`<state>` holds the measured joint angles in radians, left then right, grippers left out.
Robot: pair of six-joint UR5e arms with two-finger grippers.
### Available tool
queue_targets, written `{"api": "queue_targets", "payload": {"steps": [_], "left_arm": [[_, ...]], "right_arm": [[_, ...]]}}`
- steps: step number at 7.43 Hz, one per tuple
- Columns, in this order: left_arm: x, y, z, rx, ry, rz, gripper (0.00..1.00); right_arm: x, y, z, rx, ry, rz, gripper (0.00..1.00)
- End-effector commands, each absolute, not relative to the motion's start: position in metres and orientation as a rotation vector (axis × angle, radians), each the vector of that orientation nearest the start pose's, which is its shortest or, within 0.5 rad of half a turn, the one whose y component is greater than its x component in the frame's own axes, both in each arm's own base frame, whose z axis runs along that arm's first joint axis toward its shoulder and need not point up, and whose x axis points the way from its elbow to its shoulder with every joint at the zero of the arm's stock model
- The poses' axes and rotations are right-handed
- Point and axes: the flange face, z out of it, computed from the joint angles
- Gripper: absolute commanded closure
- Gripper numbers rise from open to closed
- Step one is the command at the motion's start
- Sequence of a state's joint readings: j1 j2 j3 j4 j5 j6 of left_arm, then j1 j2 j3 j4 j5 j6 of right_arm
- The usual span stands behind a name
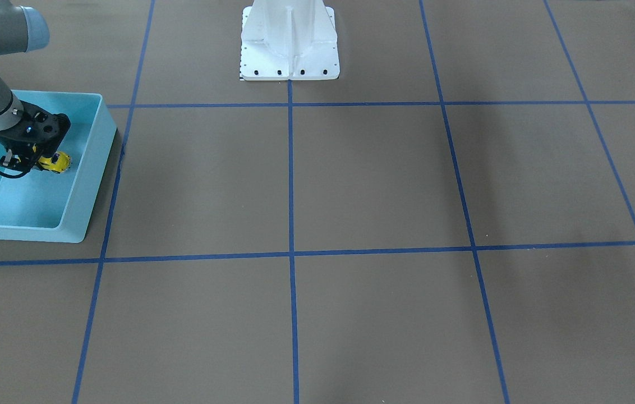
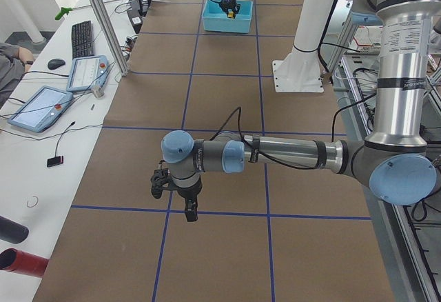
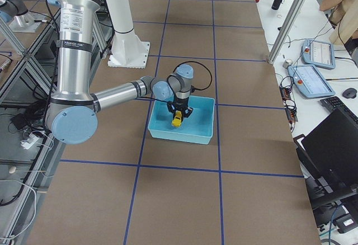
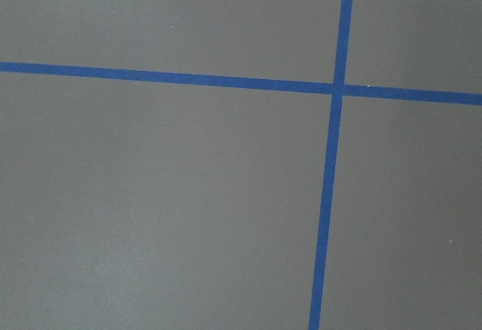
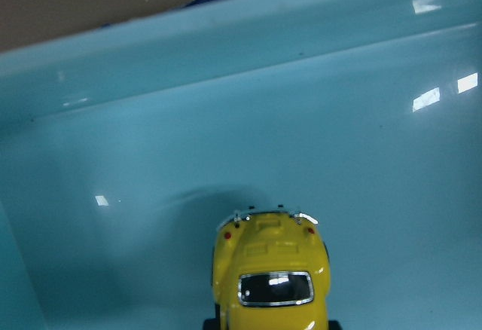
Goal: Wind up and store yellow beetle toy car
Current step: 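Lower the yellow car onto the bin floor and open the right gripper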
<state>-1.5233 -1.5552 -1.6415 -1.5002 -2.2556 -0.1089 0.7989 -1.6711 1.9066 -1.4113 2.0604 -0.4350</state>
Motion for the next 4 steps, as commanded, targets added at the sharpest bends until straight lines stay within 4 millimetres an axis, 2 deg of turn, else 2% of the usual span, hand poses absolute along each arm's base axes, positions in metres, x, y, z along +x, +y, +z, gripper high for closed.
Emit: {"api": "queue_targets", "payload": {"steps": [1,2,3,4], "left_arm": [[-0.047,-0.486,0.644,-0.068,0.683,-0.064,0.00],[-0.047,-0.486,0.645,-0.070,0.682,-0.066,0.00],[-0.047,-0.486,0.645,-0.069,0.681,-0.066,0.00],[-0.047,-0.487,0.644,-0.071,0.684,-0.068,0.00]], "right_arm": [[-0.263,-0.389,0.532,0.313,-0.636,-1.254,0.01],[-0.261,-0.386,0.521,0.325,-0.668,-1.254,0.00],[-0.242,-0.390,0.512,0.345,-0.663,-1.227,0.00],[-0.206,-0.400,0.509,0.372,-0.661,-1.167,0.00]]}}
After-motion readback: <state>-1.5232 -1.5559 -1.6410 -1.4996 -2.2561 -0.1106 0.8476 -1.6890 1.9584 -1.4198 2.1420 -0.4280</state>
